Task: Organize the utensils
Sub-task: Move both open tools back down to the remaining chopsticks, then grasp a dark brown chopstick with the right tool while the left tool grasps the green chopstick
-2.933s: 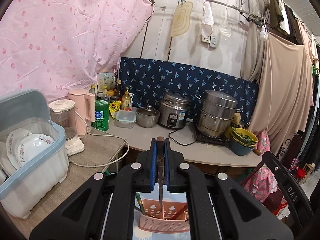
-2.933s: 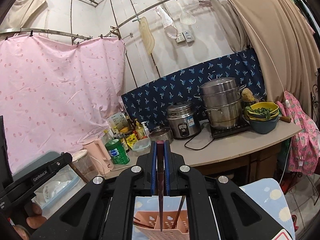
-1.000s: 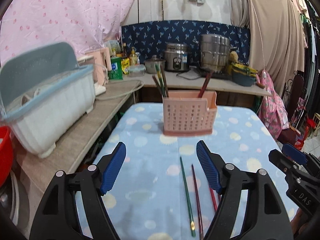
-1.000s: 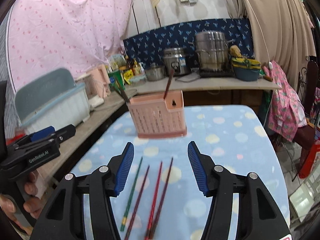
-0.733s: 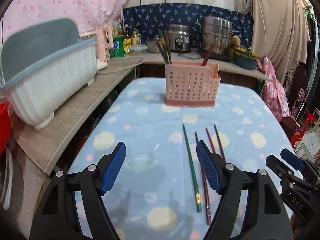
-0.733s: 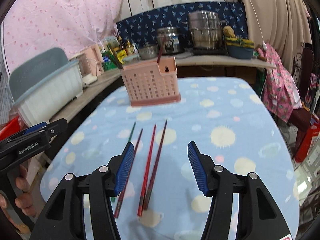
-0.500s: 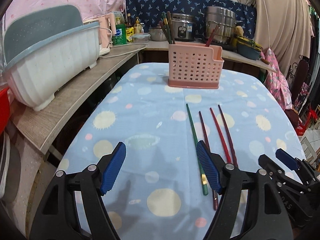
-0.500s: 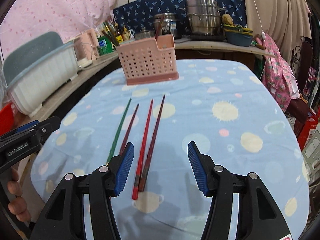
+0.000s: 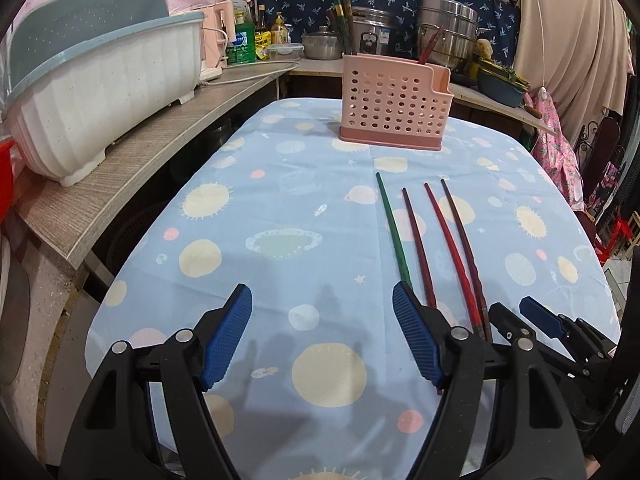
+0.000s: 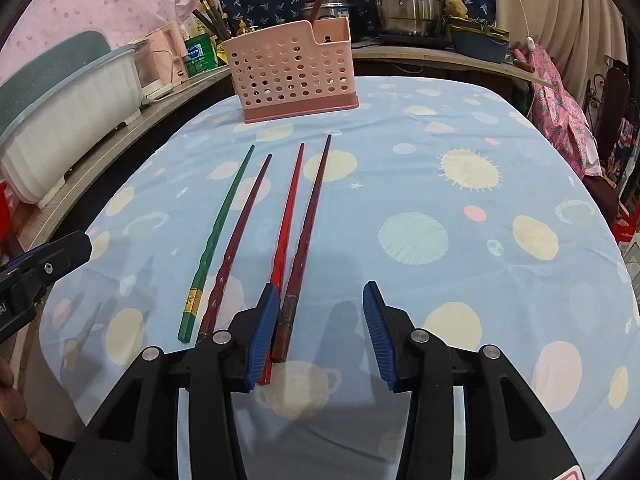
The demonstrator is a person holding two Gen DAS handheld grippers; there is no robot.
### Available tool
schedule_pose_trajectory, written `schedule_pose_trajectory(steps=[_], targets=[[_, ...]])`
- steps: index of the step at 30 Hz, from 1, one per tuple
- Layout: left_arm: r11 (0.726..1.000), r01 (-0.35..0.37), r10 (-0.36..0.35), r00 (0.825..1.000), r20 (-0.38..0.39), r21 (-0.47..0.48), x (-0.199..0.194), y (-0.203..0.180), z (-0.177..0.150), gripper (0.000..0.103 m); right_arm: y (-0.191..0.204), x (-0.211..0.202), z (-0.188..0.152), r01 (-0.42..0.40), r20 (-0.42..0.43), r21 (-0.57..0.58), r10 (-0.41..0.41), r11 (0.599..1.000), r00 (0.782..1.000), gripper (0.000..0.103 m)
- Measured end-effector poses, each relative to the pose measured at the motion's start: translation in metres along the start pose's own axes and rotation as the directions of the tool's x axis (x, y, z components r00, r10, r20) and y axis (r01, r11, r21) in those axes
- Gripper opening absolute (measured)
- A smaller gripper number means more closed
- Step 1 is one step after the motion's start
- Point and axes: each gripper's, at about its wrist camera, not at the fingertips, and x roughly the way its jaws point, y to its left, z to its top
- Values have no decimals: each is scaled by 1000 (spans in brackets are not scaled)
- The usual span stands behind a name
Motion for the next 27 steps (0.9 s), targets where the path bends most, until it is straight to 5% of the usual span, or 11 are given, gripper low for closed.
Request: schedule_pose_trajectory(steps=[27], targets=[[1000, 25, -24, 997, -71, 15, 14, -9, -13, 69, -7, 4, -8, 2, -36, 10, -2, 1000, 999, 7]])
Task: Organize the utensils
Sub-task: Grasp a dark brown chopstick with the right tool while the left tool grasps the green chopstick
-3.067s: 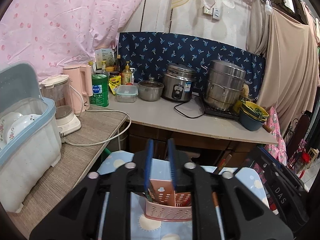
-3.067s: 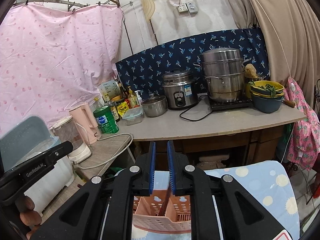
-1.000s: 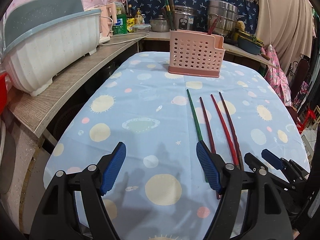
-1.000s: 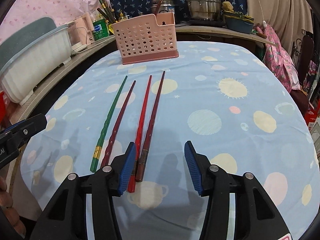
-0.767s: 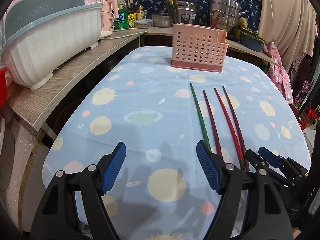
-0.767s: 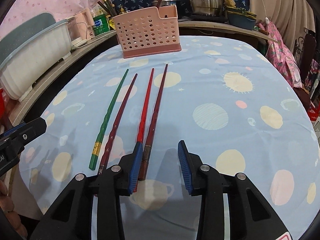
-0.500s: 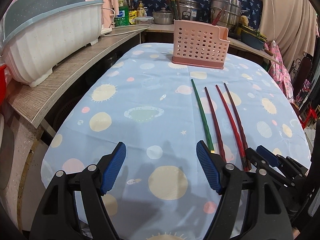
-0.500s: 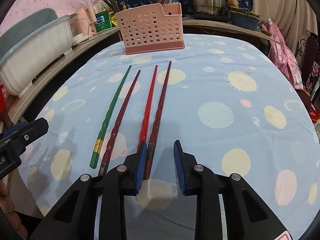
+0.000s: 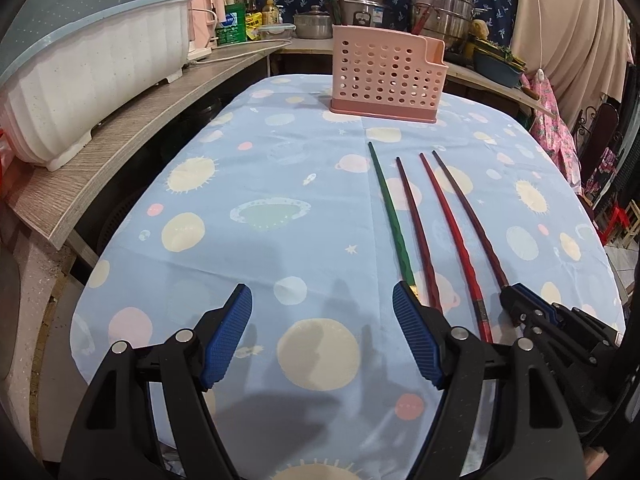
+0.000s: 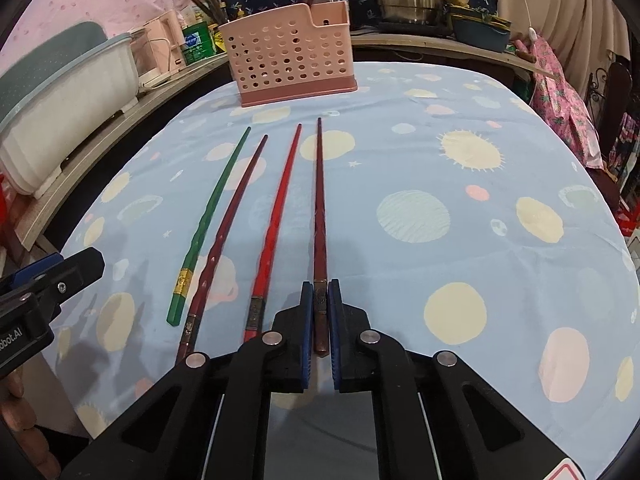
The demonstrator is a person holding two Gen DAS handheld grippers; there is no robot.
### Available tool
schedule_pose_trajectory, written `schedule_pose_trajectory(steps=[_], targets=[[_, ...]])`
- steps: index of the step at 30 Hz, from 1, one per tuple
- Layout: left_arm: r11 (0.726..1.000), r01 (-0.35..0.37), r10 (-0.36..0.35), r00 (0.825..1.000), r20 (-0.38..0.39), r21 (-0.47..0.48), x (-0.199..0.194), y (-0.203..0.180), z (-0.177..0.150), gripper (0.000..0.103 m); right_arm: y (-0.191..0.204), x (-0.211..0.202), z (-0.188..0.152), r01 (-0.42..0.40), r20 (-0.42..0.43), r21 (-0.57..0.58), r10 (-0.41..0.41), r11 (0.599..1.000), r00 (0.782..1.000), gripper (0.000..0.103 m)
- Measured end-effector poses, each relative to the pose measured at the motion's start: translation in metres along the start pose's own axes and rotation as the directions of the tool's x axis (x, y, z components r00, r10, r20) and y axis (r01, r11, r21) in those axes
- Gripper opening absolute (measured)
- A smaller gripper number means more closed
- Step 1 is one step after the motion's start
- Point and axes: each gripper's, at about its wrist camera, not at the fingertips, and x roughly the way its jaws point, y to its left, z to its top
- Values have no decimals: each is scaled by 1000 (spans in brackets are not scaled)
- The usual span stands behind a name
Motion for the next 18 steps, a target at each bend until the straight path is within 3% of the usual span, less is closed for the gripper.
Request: schedule_pose_trajectory(steps=[10, 18], targets=[[998, 67, -66, 996, -65, 3, 25, -25, -4, 69, -19, -6, -5, 1, 9, 34, -1, 999, 1000, 7], [999, 38, -38, 995, -95, 4, 47, -31, -5, 63, -21, -6, -6, -5, 18, 35, 5, 999, 1000, 7]])
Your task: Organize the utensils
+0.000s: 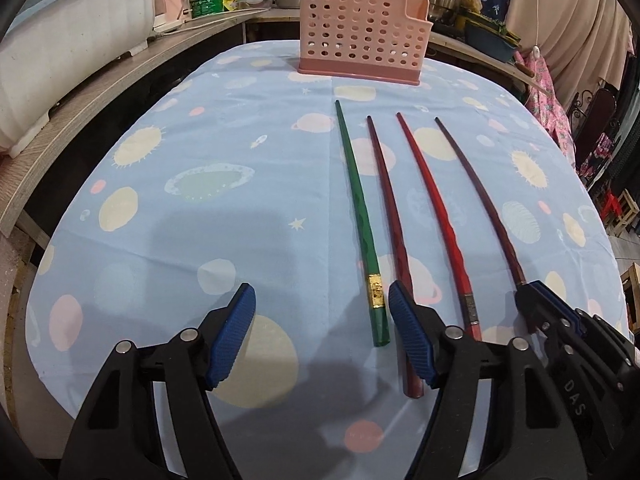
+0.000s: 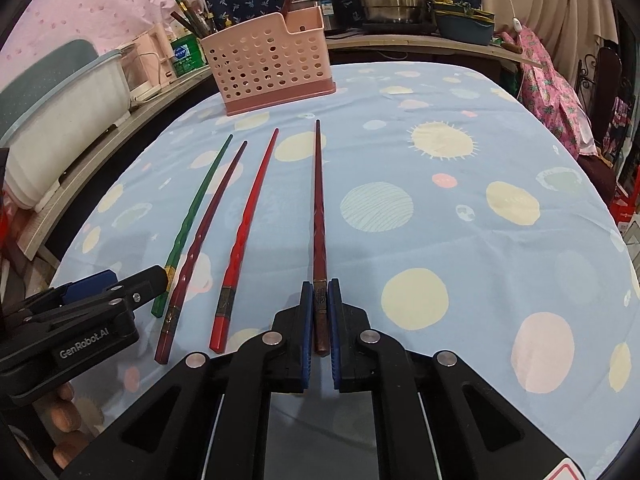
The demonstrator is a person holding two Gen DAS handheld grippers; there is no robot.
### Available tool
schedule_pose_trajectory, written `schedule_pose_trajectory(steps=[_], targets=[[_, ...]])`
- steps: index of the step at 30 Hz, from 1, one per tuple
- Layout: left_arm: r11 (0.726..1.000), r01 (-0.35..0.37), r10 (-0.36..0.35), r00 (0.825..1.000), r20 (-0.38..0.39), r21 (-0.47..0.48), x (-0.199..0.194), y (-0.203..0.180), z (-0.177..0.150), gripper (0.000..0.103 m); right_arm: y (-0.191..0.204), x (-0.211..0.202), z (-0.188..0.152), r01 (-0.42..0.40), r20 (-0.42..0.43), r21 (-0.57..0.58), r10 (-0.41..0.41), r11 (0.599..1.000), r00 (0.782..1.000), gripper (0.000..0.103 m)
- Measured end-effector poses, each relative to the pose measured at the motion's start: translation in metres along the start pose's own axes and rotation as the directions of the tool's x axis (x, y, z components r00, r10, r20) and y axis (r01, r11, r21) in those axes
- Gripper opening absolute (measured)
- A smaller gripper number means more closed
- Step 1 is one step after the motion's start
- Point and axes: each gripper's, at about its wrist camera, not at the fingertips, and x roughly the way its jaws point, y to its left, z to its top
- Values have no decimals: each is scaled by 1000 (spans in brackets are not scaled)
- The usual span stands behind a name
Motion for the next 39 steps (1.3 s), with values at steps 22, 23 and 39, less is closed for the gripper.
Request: schedule_pose_trajectory(steps=[22, 23, 39], targets=[[1000, -19, 19, 1000, -9, -19, -7, 17, 2, 8, -5, -8, 0, -26, 7, 18, 26, 1000, 1000, 7], [1000, -19, 19, 1000, -5, -22, -10, 18, 2, 8, -6, -11, 1, -26, 13, 18, 26, 999, 1000, 7], [998, 7, 2, 988, 155, -59, -94, 51, 36, 7, -15, -95, 53, -69, 220, 49, 57, 996, 974, 7]])
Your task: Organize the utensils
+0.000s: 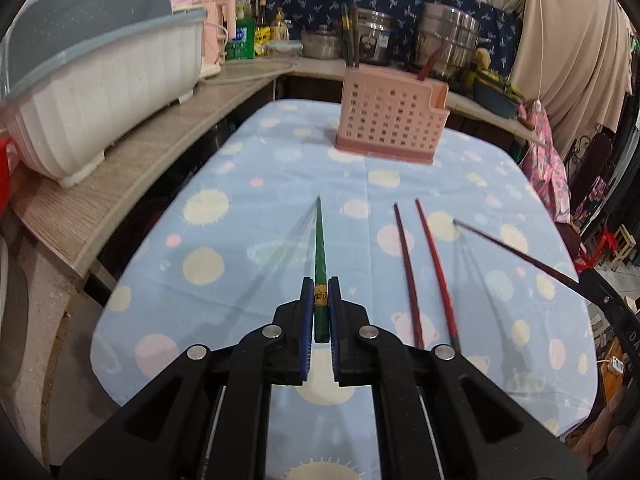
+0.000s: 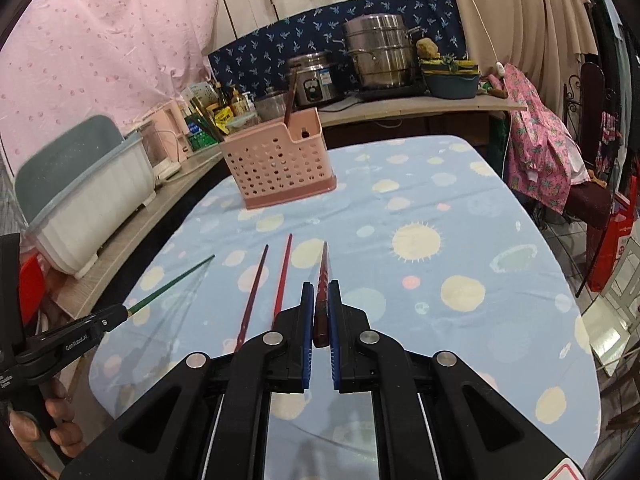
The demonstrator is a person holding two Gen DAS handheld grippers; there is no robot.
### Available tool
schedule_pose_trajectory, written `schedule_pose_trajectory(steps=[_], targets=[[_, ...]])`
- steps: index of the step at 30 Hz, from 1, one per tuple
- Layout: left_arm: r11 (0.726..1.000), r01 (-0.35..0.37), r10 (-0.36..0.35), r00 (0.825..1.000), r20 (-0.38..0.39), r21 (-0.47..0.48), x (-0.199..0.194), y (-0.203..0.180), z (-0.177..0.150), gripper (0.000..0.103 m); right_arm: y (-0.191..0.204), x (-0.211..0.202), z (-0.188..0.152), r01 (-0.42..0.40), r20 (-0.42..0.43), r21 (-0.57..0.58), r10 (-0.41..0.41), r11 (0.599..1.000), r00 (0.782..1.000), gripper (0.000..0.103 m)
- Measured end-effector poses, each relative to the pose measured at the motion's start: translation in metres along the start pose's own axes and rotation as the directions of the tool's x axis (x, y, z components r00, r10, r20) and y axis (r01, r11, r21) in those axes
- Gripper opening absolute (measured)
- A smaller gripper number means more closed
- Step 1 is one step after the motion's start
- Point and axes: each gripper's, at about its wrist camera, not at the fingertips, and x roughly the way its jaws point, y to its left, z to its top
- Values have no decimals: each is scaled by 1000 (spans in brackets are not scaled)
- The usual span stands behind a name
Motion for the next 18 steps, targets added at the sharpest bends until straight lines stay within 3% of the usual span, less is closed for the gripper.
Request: schedule_pose_trajectory(steps=[9, 14, 18], targets=[[999, 37, -37, 995, 92, 1, -32, 2, 53, 7, 5, -31, 58, -23, 130, -13, 24, 1000, 991, 6], [997, 71, -71, 990, 119, 5, -36, -3, 86, 7, 3, -29, 86, -47, 154, -2, 47, 999, 987, 6], [999, 48, -50, 990, 132, 21, -28, -11, 115, 7, 8, -17, 110, -53, 161, -18, 55, 998, 985, 6]])
